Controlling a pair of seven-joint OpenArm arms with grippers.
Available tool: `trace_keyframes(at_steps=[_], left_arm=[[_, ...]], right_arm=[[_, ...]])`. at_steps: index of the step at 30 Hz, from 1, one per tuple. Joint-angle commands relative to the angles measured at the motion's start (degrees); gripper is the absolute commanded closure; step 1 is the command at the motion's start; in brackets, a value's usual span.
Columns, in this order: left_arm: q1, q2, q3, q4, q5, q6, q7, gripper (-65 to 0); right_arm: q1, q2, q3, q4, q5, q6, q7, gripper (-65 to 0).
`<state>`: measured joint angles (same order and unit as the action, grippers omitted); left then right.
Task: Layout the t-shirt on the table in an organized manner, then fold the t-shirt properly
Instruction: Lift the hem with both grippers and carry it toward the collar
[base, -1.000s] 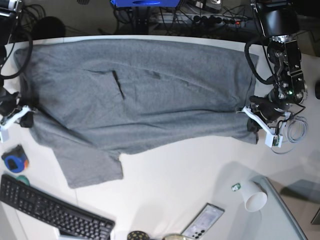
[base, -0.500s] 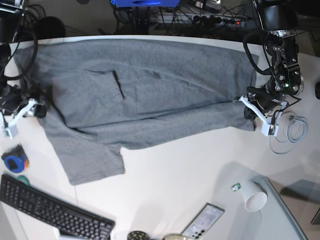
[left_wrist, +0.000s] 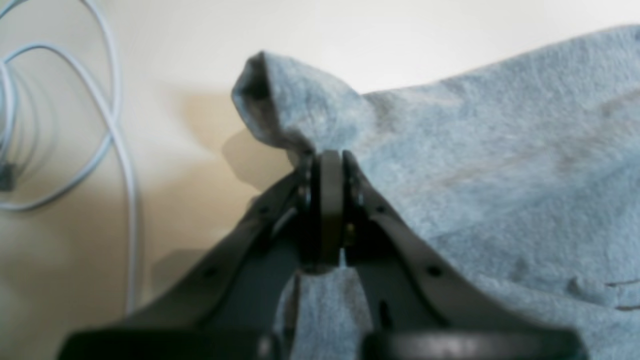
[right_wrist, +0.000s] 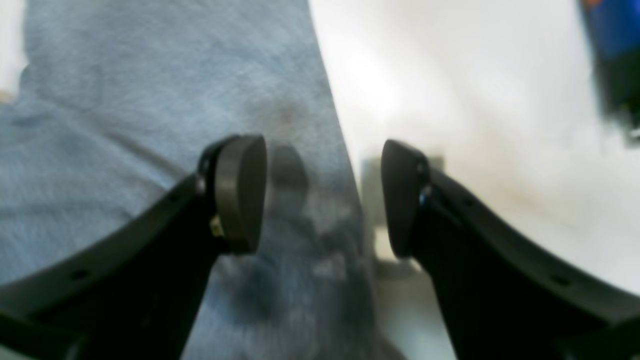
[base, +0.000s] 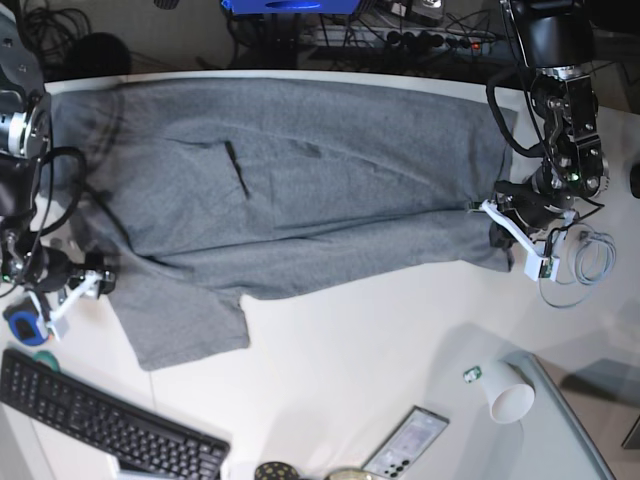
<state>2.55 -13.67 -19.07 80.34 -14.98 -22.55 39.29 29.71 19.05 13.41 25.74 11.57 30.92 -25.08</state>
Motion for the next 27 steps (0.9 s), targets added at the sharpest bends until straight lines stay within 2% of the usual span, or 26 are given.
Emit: trace_keyframes(at_steps=[1,5,14,16,19,21,27], left_arm=[[-0.74,-0.79,-0.23,0.94,-0.45,-0.18,-1.0,0.0],[-0.74,-0.79,-0.23,0.94,-0.45,-0.18,-1.0,0.0],[-0.83,-1.49,-0.23,0.94,-0.45,-0.18,-1.0,0.0],[-0.83,-1.58,-0.23,0.94,-0.45,-0.18,-1.0,0.0],[-0.83,-1.58,-0.23,0.94,-0.45,-0.18,-1.0,0.0],[-0.83,-1.58,-0.23,0.94,-0.45,-0.18,-1.0,0.0],[-0.92,-1.58,-0.23,0.94,-0.45,-0.18,-1.0,0.0]], right_arm=[[2.59,1.3,-0.09,-1.25,0.43,0.25,2.09,-34.7],[3.03,1.22,-0.18,-4.24,0.43,0.25,4.55,-34.7],[1.89,-0.19,-0.18,-3.98,0.43,0.25,4.73,-32.9],[1.8,-0.19,-0.18,-3.98,0.43,0.25,4.82,-26.1],[1.89,-0.19,0.17,-3.98,0.43,0.25,5.34,-10.2],[1.89,-0.19,0.17,-3.98,0.43,0.25,6.93,-3.0],[1.8,-0.19,0.35,-3.54,0.51,0.51,9.21,-0.8]])
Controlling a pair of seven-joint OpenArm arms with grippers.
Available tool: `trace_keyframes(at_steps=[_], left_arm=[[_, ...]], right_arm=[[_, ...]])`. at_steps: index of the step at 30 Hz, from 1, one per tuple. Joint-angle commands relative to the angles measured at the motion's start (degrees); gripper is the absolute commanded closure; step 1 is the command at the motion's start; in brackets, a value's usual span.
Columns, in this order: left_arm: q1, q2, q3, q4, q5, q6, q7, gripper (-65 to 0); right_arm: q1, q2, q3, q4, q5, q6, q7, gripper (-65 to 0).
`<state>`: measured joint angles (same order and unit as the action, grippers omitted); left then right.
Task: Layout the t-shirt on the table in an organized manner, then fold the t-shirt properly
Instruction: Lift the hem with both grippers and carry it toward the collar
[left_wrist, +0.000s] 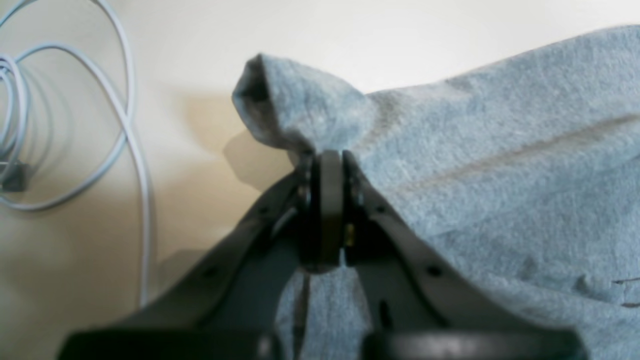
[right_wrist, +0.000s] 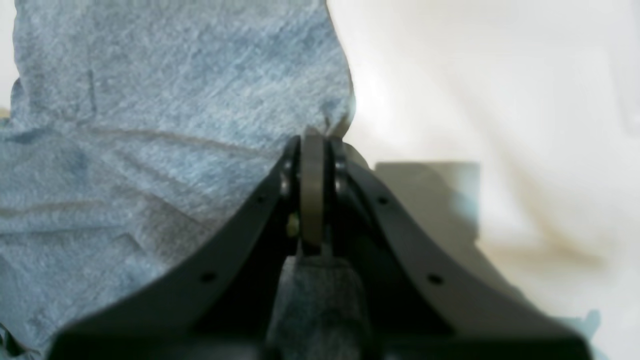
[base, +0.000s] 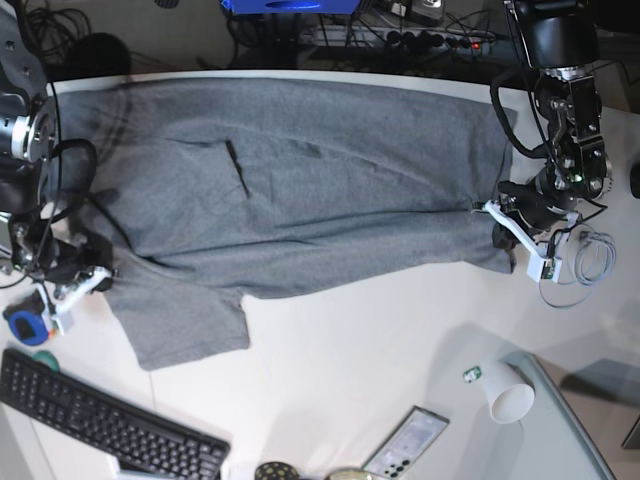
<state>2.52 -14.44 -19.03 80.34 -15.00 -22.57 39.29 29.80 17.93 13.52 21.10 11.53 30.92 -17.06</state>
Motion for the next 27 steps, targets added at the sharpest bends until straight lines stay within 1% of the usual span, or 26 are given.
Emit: trace_keyframes(at_steps=[1,3,6,9,11,14,16,19,22,27], left_arm=[[-0.9,-0.82,-0.27,0.94,-0.42,-0.16,-1.0,0.0],[-2.04,-0.82,-0.27,0.94,-0.34,-0.07,-0.83,0.0],[-3.71,-0.82,-0.27,-0.82,-0.34,-0.07,-0.74,0.0],[-6.0,-0.82,0.17,-3.37,-0.34,-0.07,-0.74,0.0],[-6.61,-0.9,2.46,-4.69,-0.34,-0.07,-0.91,0.0],[-6.61,-1.52,5.8,-5.13,-0.34,0.02,-1.09,0.0],[-6.61,-1.43,6.06,-5.39,-0.34,0.11,-1.35,0.0],[-7.93,-1.61,6.06,-8.73,-0.34,0.72,-5.22,0.0],[-10.74,-3.01,6.67,-15.5,-0.34,3.71,-8.56,0.0],[-15.84,-3.1,6.67,-25.79,-0.34,3.97,-13.57,0.0]], right_arm=[[1.71,0.92,0.24,2.15,0.65,0.6,0.93,-0.8],[0.48,0.92,0.24,5.49,0.65,0.6,0.75,-0.8],[-2.51,0.75,0.33,13.49,0.65,0.6,0.58,-0.8],[-4.97,0.66,0.33,20.79,0.73,0.6,-3.12,-0.8],[-7.34,-0.22,0.33,27.12,0.73,0.6,-4.87,-0.8],[-11.03,-0.48,0.33,36.26,0.73,0.6,-7.16,-0.8],[-12.62,-1.45,0.33,41.45,0.73,0.69,-9.62,-0.8],[-15.16,-2.24,0.33,46.99,0.73,0.69,-12.79,-0.8],[-16.66,-3.65,0.24,50.33,0.73,0.69,-14.55,-0.8],[-16.92,-4.26,-0.02,50.68,0.73,0.78,-15.07,-0.8]])
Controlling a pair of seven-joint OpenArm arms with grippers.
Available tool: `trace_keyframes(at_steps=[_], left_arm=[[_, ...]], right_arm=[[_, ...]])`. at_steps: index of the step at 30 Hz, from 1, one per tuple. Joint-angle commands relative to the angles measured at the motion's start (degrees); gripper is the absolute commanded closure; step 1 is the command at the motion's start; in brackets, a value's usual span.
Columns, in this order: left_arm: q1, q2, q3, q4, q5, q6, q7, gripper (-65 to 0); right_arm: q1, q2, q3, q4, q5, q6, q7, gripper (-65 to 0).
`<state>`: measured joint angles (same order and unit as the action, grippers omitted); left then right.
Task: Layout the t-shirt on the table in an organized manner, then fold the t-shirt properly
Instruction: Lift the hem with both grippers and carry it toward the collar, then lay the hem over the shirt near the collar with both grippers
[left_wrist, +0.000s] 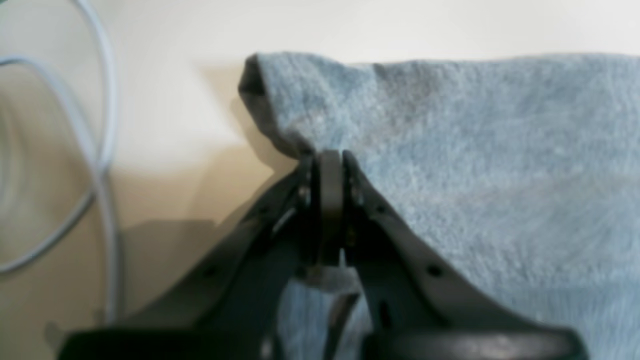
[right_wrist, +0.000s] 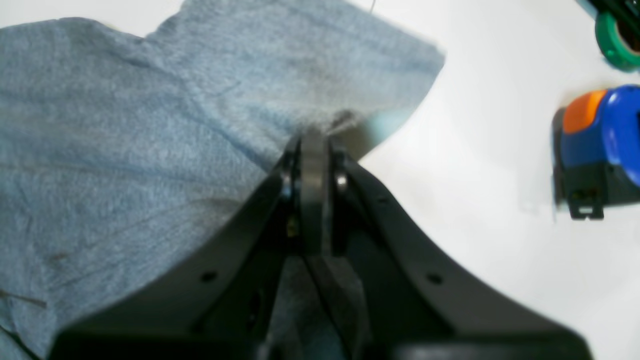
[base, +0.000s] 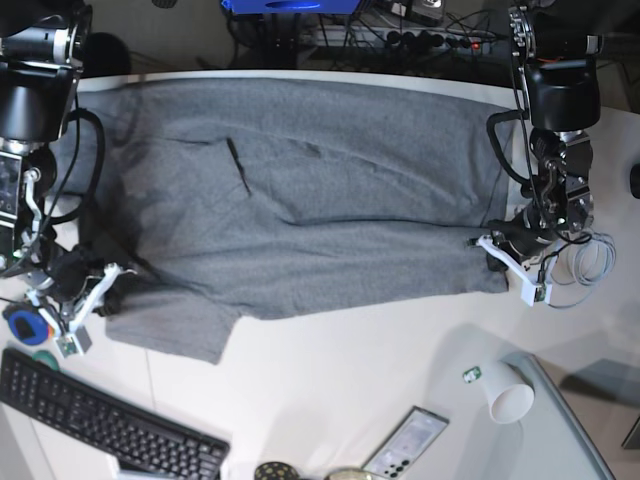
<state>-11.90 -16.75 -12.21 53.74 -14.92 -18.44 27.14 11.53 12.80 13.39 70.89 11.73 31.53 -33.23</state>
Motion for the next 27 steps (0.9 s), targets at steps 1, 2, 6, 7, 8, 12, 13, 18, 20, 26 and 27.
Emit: trace_keyframes(at_steps=[1,2,6,7,8,12,13,18,20,26,27], left_arm=[[-2.3,-0.79,-0.14,-0.68,-0.42,-0.16,-1.86,0.0],[-3.18,-0.79,-0.14,-2.35,-0.42,-0.16,-2.12,0.0],[-5.11,-0.7,-0.23,-6.13,-0.51,-0.16,-2.12,0.0],[-5.11,-0.7,-0.41,-6.13,-0.51,-0.07,-1.95,0.0],[-5.11,-0.7,-0.67,-6.13,-0.51,-0.07,-1.77,0.0],[-4.41,-0.7,-0.85,-6.13,-0.69,-0.07,-1.6,0.0],[-4.23,-0.7,-0.85,-6.13,-0.77,-0.07,-1.6,-2.3],[-2.82,-0.79,-1.29,-6.04,-0.95,-0.07,-1.6,-28.0],[-2.3,-0.79,-3.57,-5.96,-0.95,-0.07,-1.51,-34.9],[1.57,-0.61,-9.99,3.89,-0.95,-0.24,2.18,-41.3],[1.84,-0.61,-10.78,5.56,-0.95,-0.24,2.71,-41.3]], right_arm=[[1.35,0.87,0.02,0.89,0.54,0.16,1.1,-0.8],[1.35,0.87,0.02,0.89,0.54,0.16,1.01,-0.8],[1.35,0.96,0.02,0.8,0.54,0.16,0.75,-0.8],[1.35,1.05,0.11,0.8,0.54,0.16,0.75,-0.8],[1.35,1.14,0.2,0.8,0.54,0.16,0.75,-0.8],[1.53,1.31,0.28,0.8,0.54,0.16,0.75,-0.8],[1.61,1.31,0.28,0.8,0.54,0.16,0.75,-0.8],[1.7,1.31,0.11,0.71,0.45,0.16,0.75,-0.8],[1.7,1.31,-0.07,0.71,0.45,0.16,0.75,-0.8],[1.79,1.31,-0.07,-0.26,0.45,0.16,0.75,-0.8],[1.96,1.31,-0.16,-0.96,0.45,0.16,0.84,-0.8]])
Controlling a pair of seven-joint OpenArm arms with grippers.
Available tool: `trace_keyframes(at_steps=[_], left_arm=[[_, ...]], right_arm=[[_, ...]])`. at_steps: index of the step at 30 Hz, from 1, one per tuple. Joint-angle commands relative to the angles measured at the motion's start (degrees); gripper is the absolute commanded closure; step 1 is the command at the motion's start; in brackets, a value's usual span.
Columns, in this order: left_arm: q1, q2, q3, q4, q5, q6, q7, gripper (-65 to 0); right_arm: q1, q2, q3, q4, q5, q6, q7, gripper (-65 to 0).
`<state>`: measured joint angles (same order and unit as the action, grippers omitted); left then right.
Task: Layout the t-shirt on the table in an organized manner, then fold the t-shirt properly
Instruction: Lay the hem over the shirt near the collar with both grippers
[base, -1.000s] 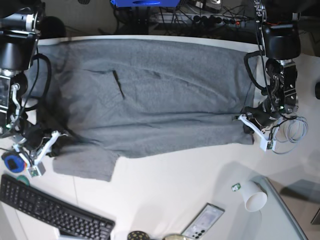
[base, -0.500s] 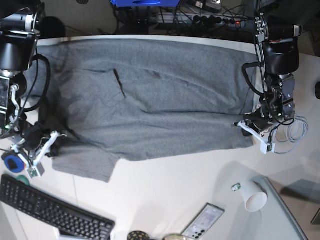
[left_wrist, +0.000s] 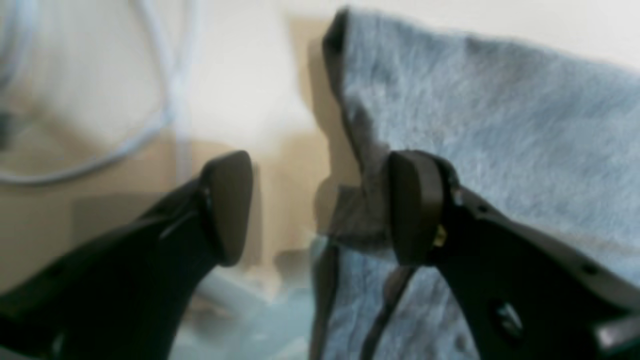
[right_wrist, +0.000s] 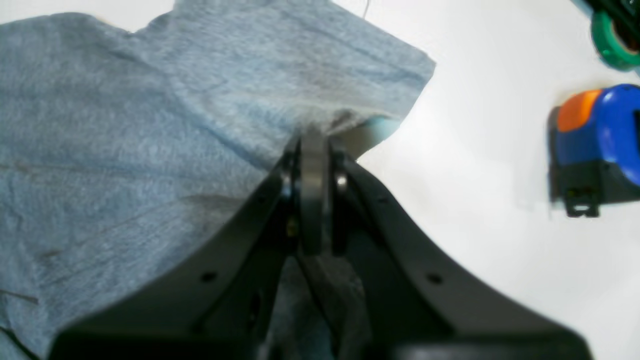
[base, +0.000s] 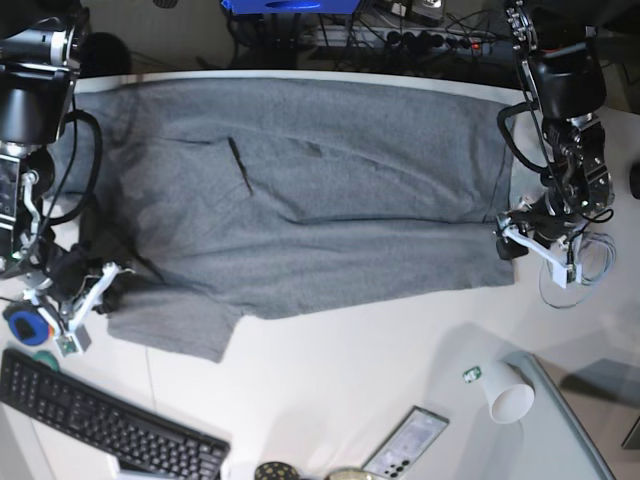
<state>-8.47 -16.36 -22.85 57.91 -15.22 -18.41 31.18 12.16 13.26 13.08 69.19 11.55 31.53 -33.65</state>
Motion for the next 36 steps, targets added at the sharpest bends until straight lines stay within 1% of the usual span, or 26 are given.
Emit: trace_keyframes(at_steps=[1,3,6,11,12,15,18,20,24,29,30,31,32,34,35,36], left_arm=[[-1.6,-1.0,-0.58,2.44,-0.64,-0.27,-1.16,-41.3],[-2.3,-1.18,-0.58,2.27,-0.64,-0.27,-1.51,-41.3],[-5.46,-1.18,-0.31,-0.02,-0.29,-0.27,-1.6,-41.3],[-11.35,-1.18,-0.23,-8.46,-0.29,-0.35,-1.86,-41.3],[-12.59,-1.09,-0.23,-10.31,-0.21,-0.35,-2.65,-41.3],[-15.31,-0.91,-0.23,-16.55,-0.21,-0.35,-7.31,-41.3],[-17.95,-0.91,-0.14,-22.61,-0.21,-0.44,-9.95,-41.3],[-19.35,-0.91,1.97,-26.31,-0.21,-0.44,-11.27,-41.3],[-19.79,-0.91,8.04,-30.35,-0.47,-0.18,-15.22,-41.0],[-19.79,-0.91,8.13,-33.34,-0.47,-0.09,-16.81,-39.8],[-19.79,-0.91,8.13,-33.43,-0.38,-0.09,-16.81,-37.0],[-19.71,-0.91,8.13,-33.43,-0.29,-0.09,-16.81,-32.1],[-19.62,-0.91,8.13,-33.43,-0.29,-0.09,-16.81,-25.3],[-19.53,-1.0,8.13,-33.43,-0.29,-0.09,-16.81,-7.1],[-19.53,-1.0,8.21,-33.43,-0.29,-0.09,-16.81,0.0],[-19.62,-1.09,8.3,-33.43,-0.29,-0.09,-16.81,0.0]], right_arm=[[1.68,0.85,0.15,0.22,0.62,0.16,1.25,-0.8],[1.86,0.85,0.15,-0.92,0.62,0.16,1.34,-0.8],[1.95,0.85,0.15,-1.1,0.62,0.16,1.43,-0.8],[1.95,0.85,0.15,-0.84,0.62,0.16,1.43,-0.8],[1.95,0.85,0.15,-0.75,0.62,0.16,1.43,-0.8],[1.95,0.85,0.15,-0.66,0.62,0.16,1.43,-0.8],[1.95,0.85,0.15,-0.66,0.62,0.16,1.43,-0.8],[1.95,0.85,0.15,-0.66,0.62,0.16,1.43,-0.8],[1.95,0.85,0.41,-0.66,0.62,0.16,1.52,-0.8],[1.95,0.85,0.59,-0.66,0.62,0.16,1.52,-0.8],[1.95,0.85,0.59,-0.66,0.62,0.16,1.52,-0.8],[1.95,0.85,0.59,-0.66,0.62,0.16,1.52,-0.8],[1.95,0.85,0.59,-0.66,0.62,0.16,1.52,-0.8],[1.95,0.85,0.59,-0.66,0.62,0.16,1.52,-0.8],[1.95,0.85,0.59,-0.66,0.62,0.16,1.52,-0.8],[1.95,0.85,0.59,-0.66,0.62,0.16,1.6,-0.8]])
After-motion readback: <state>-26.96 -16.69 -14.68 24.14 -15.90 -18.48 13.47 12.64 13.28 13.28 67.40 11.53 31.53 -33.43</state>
